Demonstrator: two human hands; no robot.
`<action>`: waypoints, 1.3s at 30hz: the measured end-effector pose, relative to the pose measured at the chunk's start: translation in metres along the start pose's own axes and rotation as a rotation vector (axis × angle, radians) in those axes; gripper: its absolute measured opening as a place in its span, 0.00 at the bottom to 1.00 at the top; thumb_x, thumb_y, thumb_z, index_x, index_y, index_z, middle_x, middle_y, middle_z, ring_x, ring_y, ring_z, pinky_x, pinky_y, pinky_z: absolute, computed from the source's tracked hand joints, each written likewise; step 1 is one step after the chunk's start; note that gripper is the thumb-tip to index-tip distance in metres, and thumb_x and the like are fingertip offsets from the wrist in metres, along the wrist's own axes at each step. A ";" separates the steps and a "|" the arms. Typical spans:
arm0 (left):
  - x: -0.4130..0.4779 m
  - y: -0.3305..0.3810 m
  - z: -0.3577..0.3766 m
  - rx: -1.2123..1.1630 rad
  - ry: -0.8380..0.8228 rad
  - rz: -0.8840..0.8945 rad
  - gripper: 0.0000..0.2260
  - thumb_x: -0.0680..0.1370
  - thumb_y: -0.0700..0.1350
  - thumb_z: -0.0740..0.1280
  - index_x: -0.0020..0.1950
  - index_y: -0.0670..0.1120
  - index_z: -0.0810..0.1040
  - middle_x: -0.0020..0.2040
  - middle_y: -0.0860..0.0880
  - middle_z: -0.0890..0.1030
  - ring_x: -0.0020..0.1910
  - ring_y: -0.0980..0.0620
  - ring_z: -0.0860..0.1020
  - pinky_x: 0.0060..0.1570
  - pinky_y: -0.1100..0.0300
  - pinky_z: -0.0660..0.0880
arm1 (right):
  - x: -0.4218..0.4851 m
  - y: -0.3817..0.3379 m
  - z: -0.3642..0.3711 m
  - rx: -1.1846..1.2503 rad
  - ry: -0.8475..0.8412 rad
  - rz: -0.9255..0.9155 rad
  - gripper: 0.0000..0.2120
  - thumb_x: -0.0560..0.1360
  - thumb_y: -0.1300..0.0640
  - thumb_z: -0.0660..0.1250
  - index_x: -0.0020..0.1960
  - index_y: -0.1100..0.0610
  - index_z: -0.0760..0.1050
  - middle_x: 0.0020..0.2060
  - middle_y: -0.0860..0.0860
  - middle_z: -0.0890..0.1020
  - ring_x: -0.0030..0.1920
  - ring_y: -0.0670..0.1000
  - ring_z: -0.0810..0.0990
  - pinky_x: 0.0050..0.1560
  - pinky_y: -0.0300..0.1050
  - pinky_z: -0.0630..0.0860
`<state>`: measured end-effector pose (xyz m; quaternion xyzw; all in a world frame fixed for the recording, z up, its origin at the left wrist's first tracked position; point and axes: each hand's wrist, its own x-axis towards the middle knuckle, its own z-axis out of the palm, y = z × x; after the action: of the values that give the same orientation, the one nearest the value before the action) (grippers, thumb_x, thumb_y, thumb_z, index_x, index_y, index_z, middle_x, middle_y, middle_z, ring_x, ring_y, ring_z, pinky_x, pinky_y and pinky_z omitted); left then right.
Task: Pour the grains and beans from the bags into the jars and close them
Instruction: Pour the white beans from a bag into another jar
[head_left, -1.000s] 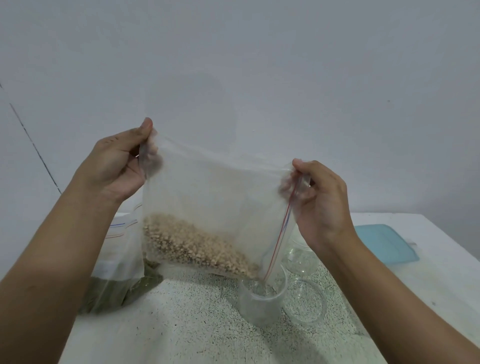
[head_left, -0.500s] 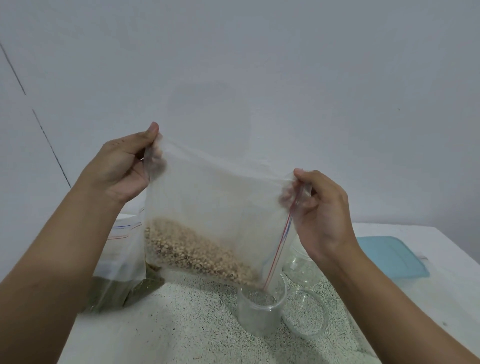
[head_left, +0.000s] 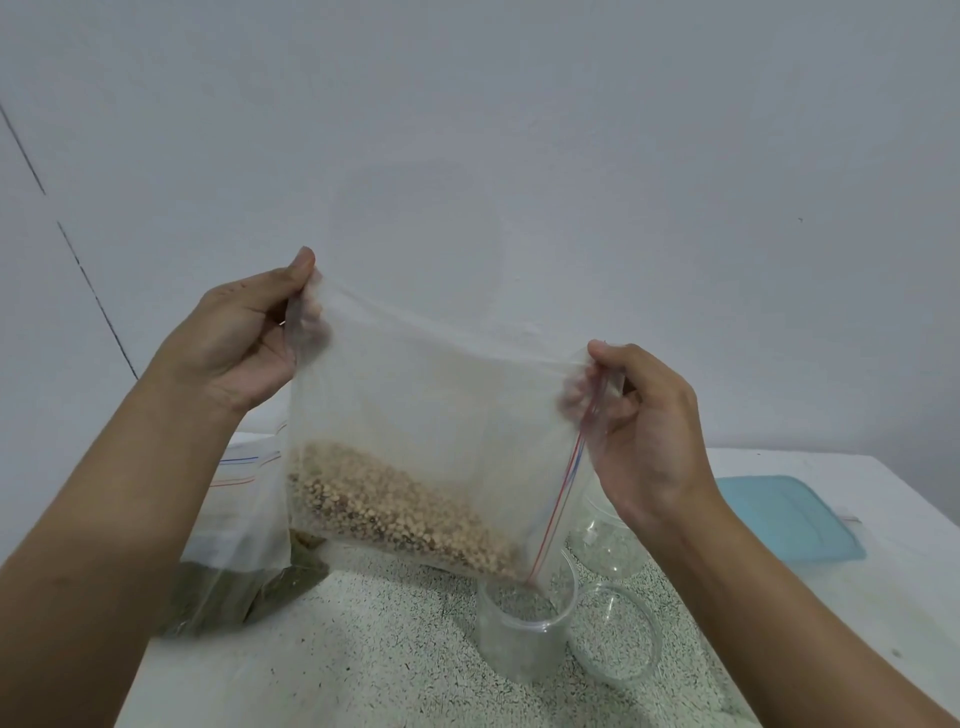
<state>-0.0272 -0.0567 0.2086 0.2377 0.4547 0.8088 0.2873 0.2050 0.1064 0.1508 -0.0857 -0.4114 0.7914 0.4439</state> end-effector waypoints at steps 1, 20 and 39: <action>-0.001 0.000 0.000 -0.004 0.000 -0.003 0.13 0.75 0.45 0.71 0.30 0.47 0.84 0.33 0.54 0.80 0.35 0.59 0.76 0.44 0.67 0.76 | 0.000 0.000 0.001 -0.005 -0.003 -0.002 0.06 0.69 0.65 0.72 0.37 0.61 0.76 0.34 0.54 0.71 0.34 0.51 0.72 0.37 0.43 0.72; -0.005 0.008 0.011 0.039 -0.040 0.014 0.18 0.80 0.43 0.68 0.29 0.46 0.81 0.30 0.52 0.77 0.30 0.58 0.77 0.38 0.67 0.78 | 0.001 -0.002 0.000 0.008 0.040 0.006 0.05 0.66 0.63 0.72 0.36 0.61 0.75 0.34 0.53 0.71 0.33 0.50 0.72 0.38 0.43 0.72; -0.001 0.012 0.013 0.059 -0.040 0.001 0.12 0.74 0.45 0.71 0.30 0.46 0.82 0.32 0.52 0.77 0.32 0.58 0.76 0.39 0.67 0.77 | 0.004 -0.003 -0.001 0.053 0.053 0.014 0.06 0.70 0.66 0.70 0.36 0.61 0.75 0.34 0.53 0.72 0.34 0.50 0.71 0.36 0.42 0.72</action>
<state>-0.0210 -0.0541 0.2248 0.2623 0.4726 0.7902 0.2888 0.2054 0.1107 0.1528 -0.0976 -0.3778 0.8025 0.4513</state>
